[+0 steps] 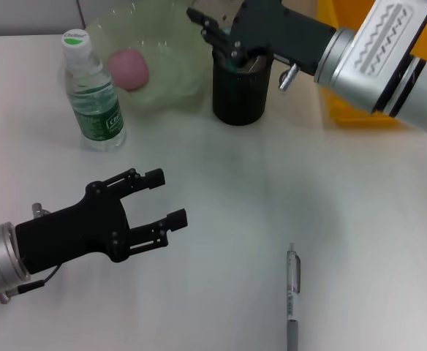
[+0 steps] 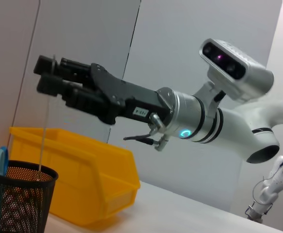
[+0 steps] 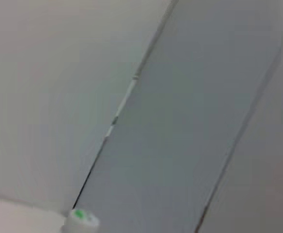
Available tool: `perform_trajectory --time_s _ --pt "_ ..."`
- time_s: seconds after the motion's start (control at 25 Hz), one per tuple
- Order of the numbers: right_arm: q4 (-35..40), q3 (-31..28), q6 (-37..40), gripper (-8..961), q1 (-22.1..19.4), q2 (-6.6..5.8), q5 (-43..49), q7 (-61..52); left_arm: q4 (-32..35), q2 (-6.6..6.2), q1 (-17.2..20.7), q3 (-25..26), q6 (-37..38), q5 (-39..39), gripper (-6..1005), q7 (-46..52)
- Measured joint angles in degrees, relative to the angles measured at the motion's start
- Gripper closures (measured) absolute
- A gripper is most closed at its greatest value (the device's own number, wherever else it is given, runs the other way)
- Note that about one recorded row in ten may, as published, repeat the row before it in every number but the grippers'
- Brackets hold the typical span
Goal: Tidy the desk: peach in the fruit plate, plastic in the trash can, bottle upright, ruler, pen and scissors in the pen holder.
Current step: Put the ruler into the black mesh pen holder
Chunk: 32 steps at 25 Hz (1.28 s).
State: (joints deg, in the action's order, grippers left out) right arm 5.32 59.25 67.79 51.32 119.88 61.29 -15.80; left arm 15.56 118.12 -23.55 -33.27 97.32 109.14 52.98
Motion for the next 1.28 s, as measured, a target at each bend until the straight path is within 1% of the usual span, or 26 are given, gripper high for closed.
perform_trajectory --time_s 0.08,0.12,0.16,0.2,0.36,0.48,0.56,0.68,1.0,1.28 --pt "-0.56 -0.32 -0.59 574 0.43 0.0 -0.91 -3.5 0.0 0.0 -0.04 0.06 0.01 -0.06 204 0.43" --pt "-0.56 -0.32 -0.59 574 0.43 0.0 -0.91 -3.5 0.0 0.0 -0.04 0.06 0.01 -0.06 204 0.43" --pt "-1.16 -0.76 -1.64 574 0.92 0.0 -2.06 -6.49 0.0 0.0 -0.25 0.06 0.0 -0.1 204 1.34" --pt "-1.16 -0.76 -1.64 574 0.92 0.0 -2.06 -6.49 0.0 0.0 -0.25 0.06 0.0 -0.1 204 1.34" --pt "-4.01 -1.01 -4.29 574 2.59 0.0 -7.2 -8.27 0.0 0.04 -0.57 0.06 -0.02 -0.1 205 3.31" --pt "-5.23 -1.1 -5.41 573 3.05 0.0 -9.56 -9.85 -0.01 0.08 -0.6 0.06 -0.01 -0.1 205 4.07" --pt "-5.27 -1.42 -5.67 574 3.05 0.0 -9.79 -12.89 -0.01 0.13 -0.58 0.05 -0.05 -0.1 205 4.14" --pt "-5.18 -1.79 -6.02 574 3.04 0.0 -9.8 -13.96 -0.01 0.17 -0.57 0.05 -0.19 -0.1 205 3.96" --pt "-5.06 -2.01 -6.19 574 3.05 0.0 -9.86 -14.42 -0.01 0.18 -0.78 0.05 -0.19 -0.1 205 3.61" --pt "-5.02 -3.38 -6.18 573 3.08 0.0 -9.88 -14.38 -0.01 0.17 -0.8 -0.14 -0.2 -0.15 205 3.53"
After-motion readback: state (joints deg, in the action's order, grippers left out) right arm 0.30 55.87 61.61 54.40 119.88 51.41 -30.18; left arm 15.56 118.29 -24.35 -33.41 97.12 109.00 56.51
